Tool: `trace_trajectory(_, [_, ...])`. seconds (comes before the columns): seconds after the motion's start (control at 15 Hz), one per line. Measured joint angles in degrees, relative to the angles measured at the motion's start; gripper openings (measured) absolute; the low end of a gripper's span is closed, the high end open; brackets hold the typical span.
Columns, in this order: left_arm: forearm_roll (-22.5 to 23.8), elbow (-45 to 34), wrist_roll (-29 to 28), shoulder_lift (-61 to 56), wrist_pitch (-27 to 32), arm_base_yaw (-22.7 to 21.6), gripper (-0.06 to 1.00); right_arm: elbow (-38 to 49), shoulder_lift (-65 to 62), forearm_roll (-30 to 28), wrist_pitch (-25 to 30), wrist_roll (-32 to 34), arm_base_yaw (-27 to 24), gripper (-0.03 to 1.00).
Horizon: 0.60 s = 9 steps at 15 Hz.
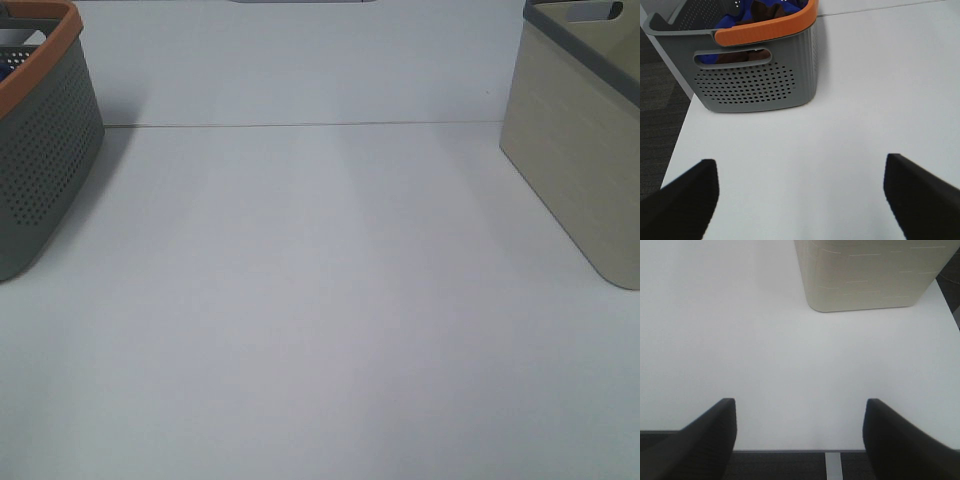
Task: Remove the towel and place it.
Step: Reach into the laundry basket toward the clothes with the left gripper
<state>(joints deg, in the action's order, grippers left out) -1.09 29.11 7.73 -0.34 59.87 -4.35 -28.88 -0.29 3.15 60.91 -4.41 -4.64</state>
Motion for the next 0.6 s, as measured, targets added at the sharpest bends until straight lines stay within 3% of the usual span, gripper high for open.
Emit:
trace_trajectory(0.2, [0.0,0.0,0.0,0.0,0.0,0.0,0.98,0.0,0.0,0.0,0.0,0.0,0.0,0.62])
trace_trajectory(0.6, [0.0,0.0,0.0,0.0,0.0,0.0,0.99,0.0,0.0,0.0,0.0,0.0,0.0,0.62])
